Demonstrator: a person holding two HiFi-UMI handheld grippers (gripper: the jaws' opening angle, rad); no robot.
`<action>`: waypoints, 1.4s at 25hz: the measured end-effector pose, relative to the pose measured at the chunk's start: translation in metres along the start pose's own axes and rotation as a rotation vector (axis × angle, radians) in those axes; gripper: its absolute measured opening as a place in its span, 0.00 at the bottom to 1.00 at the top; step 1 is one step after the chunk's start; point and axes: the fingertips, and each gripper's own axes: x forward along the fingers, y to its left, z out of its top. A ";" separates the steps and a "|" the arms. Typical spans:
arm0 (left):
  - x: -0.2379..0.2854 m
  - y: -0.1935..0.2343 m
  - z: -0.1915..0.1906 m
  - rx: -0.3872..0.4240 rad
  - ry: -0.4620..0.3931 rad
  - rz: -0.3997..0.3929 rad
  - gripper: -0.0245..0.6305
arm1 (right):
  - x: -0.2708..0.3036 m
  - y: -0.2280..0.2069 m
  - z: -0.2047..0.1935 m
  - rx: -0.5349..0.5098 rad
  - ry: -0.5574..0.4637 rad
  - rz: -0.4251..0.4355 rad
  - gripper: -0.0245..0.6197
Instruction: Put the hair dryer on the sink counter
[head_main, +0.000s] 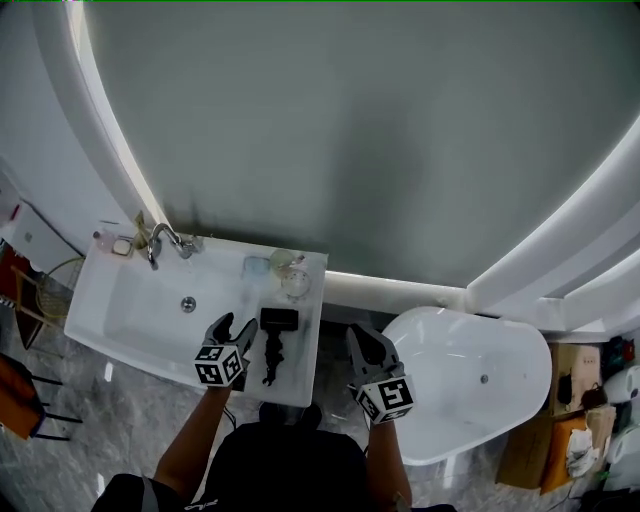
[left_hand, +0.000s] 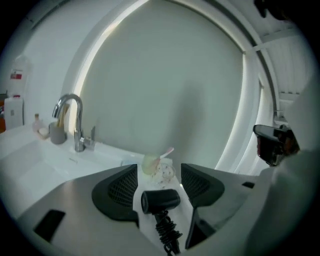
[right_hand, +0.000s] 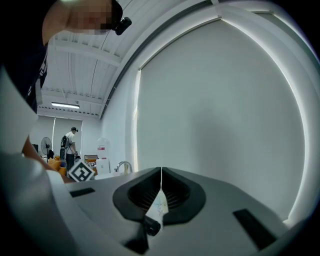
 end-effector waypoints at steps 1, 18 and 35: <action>-0.011 -0.006 0.013 0.038 -0.054 -0.012 0.45 | 0.000 0.000 0.004 -0.006 -0.014 -0.009 0.08; -0.100 -0.044 0.098 0.276 -0.458 0.016 0.45 | 0.003 0.017 0.015 -0.106 -0.066 0.043 0.08; -0.113 -0.057 0.106 0.314 -0.502 0.010 0.14 | 0.000 0.024 0.017 -0.122 -0.092 0.053 0.08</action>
